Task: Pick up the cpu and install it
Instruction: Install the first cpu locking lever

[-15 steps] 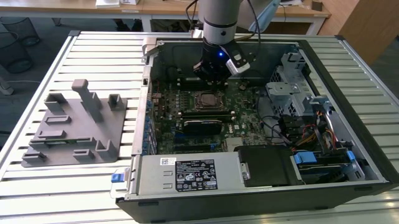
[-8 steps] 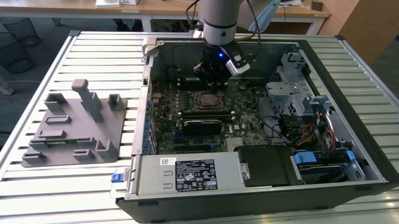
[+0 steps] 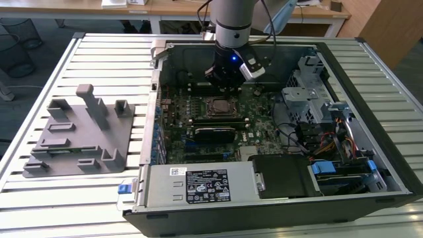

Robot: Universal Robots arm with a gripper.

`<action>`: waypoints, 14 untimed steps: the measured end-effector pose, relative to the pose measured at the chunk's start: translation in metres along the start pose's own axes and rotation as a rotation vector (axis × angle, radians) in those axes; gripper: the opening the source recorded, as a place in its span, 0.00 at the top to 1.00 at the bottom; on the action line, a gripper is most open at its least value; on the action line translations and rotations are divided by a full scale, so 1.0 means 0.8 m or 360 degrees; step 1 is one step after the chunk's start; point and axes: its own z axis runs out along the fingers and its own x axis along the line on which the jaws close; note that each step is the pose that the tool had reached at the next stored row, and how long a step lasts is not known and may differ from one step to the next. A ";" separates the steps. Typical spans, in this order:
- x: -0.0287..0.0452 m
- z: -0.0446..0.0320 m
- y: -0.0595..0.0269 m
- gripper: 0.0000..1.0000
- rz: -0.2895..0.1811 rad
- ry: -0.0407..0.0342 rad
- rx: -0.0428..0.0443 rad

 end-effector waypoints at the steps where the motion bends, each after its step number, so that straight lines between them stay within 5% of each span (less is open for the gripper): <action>1: 0.0000 0.0000 0.000 0.89 0.0000 0.0000 -0.0001; 14: -0.0003 -0.0002 -0.003 0.89 0.0000 0.0001 -0.0005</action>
